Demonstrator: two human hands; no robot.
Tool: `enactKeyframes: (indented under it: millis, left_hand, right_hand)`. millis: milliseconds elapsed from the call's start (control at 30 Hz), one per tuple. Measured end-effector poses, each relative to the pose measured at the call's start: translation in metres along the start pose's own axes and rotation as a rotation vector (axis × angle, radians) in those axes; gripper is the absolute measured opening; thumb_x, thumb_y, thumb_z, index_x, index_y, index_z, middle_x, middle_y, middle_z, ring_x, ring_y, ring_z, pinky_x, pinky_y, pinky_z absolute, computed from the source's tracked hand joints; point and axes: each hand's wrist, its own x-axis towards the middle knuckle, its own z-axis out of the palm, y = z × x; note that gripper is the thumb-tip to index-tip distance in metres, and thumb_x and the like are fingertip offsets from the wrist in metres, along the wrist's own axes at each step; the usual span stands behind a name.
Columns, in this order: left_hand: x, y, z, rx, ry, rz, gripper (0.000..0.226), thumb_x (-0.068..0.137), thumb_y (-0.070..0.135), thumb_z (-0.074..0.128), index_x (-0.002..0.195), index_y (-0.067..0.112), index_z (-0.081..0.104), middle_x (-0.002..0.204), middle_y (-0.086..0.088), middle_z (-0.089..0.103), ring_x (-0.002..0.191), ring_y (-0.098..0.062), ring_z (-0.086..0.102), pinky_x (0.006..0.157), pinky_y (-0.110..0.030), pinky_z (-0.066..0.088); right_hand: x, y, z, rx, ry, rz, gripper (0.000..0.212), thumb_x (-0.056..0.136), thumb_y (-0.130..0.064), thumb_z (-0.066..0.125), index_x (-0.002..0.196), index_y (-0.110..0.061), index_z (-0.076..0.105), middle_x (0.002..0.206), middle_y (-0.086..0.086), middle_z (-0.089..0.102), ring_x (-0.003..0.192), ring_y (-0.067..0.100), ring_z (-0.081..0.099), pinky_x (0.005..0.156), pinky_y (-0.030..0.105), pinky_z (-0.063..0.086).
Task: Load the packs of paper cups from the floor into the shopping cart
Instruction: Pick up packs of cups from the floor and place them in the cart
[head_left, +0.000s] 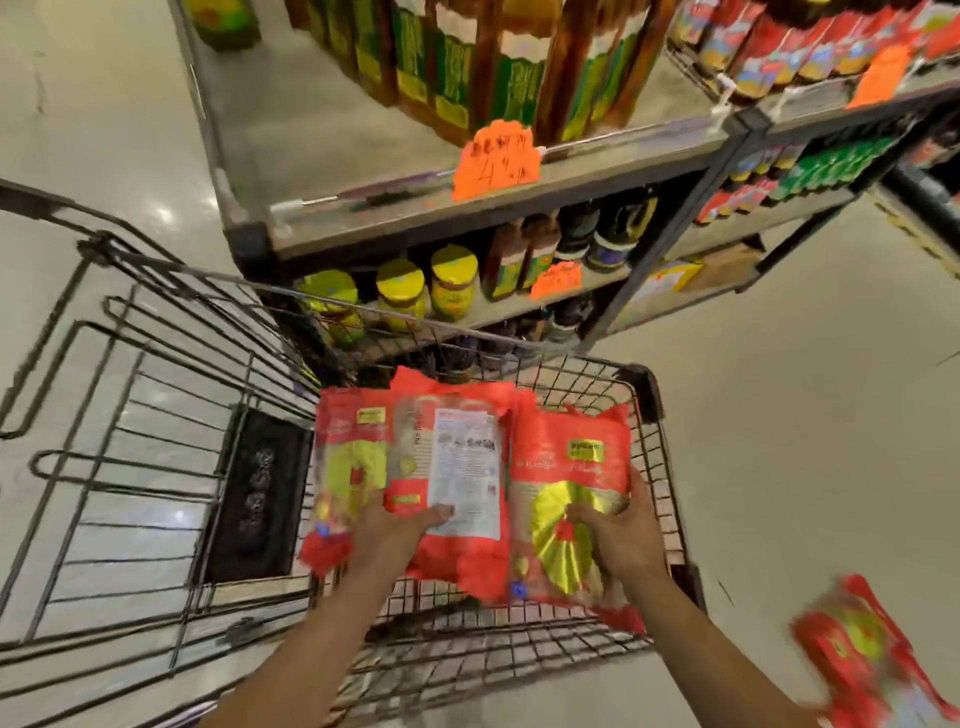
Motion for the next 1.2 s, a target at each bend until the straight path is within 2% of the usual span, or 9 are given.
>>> enactKeyframes:
  millis: [133,233,300,400,533,667,767,867,1200]
  left_hand:
    - [0.047,-0.01,0.044,0.146,0.04,0.019,0.043,0.069,0.016,0.094,0.083,0.034,0.057,0.083,0.01,0.07,0.077,-0.008,0.068,0.071,-0.025,0.054]
    - [0.066,-0.009,0.065,0.278,0.117,0.057,0.038,0.075,0.02,0.09,0.089,0.023,0.055,0.081,0.012,0.06,0.071,-0.005,0.059,0.053,-0.006,0.038]
    - [0.077,-0.015,0.071,0.35,0.146,0.073,0.044,0.078,0.018,0.088,0.107,0.012,0.056,0.088,0.004,0.058,0.085,-0.019,0.06,0.065,-0.016,0.038]
    - [0.085,-0.025,0.069,0.438,0.087,0.066,0.06,0.084,0.022,0.082,0.129,0.002,0.049,0.116,-0.011,0.064,0.109,-0.029,0.063,0.09,-0.033,0.048]
    - [0.072,0.007,0.057,0.648,0.009,0.174,0.065,0.086,0.037,0.072,0.141,0.017,0.043,0.135,-0.009,0.06,0.121,-0.031,0.061,0.102,-0.049,0.052]
    - [0.015,0.09,0.04,0.959,-0.085,0.531,0.079,0.096,0.054,0.049,0.16,0.017,0.024,0.162,-0.011,0.037,0.144,-0.032,0.041,0.119,-0.047,0.036]
    - [-0.045,0.159,0.022,1.236,0.048,0.949,0.078,0.094,0.058,0.048,0.154,0.01,0.039,0.161,-0.018,0.039,0.146,-0.038,0.038,0.12,-0.051,0.032]
    - [-0.112,0.205,0.007,1.316,0.103,1.249,0.077,0.091,0.056,0.06,0.151,0.01,0.044,0.154,-0.019,0.047,0.141,-0.04,0.044,0.116,-0.056,0.036]
    - [-0.316,0.203,0.032,1.34,-0.085,1.81,0.081,0.087,0.057,0.056,0.15,0.007,0.045,0.151,-0.022,0.049,0.138,-0.042,0.046,0.113,-0.057,0.036]
  right_hand:
    - [0.064,0.028,0.021,0.026,-0.042,0.078,0.076,0.071,-0.003,0.085,0.127,-0.034,0.044,0.11,0.001,0.07,0.091,0.017,0.069,0.067,0.026,0.057]
    - [0.104,0.044,0.032,0.05,-0.04,0.09,0.083,0.063,-0.009,0.089,0.129,-0.038,0.048,0.114,0.005,0.072,0.099,0.027,0.072,0.085,0.045,0.059]
    - [0.118,0.05,0.035,0.035,-0.029,0.065,0.079,0.066,-0.002,0.085,0.128,-0.036,0.049,0.113,0.005,0.073,0.098,0.025,0.072,0.088,0.045,0.06]
    - [0.12,0.041,0.036,-0.109,-0.045,0.028,0.064,0.077,-0.008,0.08,0.127,-0.025,0.044,0.108,0.0,0.068,0.091,0.01,0.068,0.08,0.022,0.058]
    - [0.1,0.02,0.03,-0.339,0.001,-0.054,0.083,0.075,-0.06,0.062,0.142,-0.017,0.042,0.12,0.01,0.062,0.109,0.03,0.06,0.094,0.047,0.052]
    - [0.026,-0.06,0.008,-0.641,0.048,-0.283,0.076,0.091,-0.057,0.04,0.154,-0.016,0.031,0.145,0.013,0.049,0.133,0.032,0.045,0.113,0.046,0.037]
    - [-0.029,-0.106,-0.019,-0.831,0.118,-0.407,0.076,0.095,-0.056,0.046,0.159,-0.021,0.022,0.166,0.014,0.024,0.152,0.032,0.02,0.124,0.049,0.013]
    - [-0.098,-0.141,-0.044,-0.883,0.317,-0.528,0.077,0.092,-0.06,0.047,0.156,-0.019,0.033,0.162,0.018,0.033,0.149,0.038,0.028,0.121,0.058,0.02]
    - [-0.317,-0.095,-0.158,-0.808,0.759,-0.246,0.081,0.09,-0.063,0.046,0.157,-0.019,0.032,0.161,0.019,0.033,0.149,0.039,0.028,0.119,0.06,0.022]
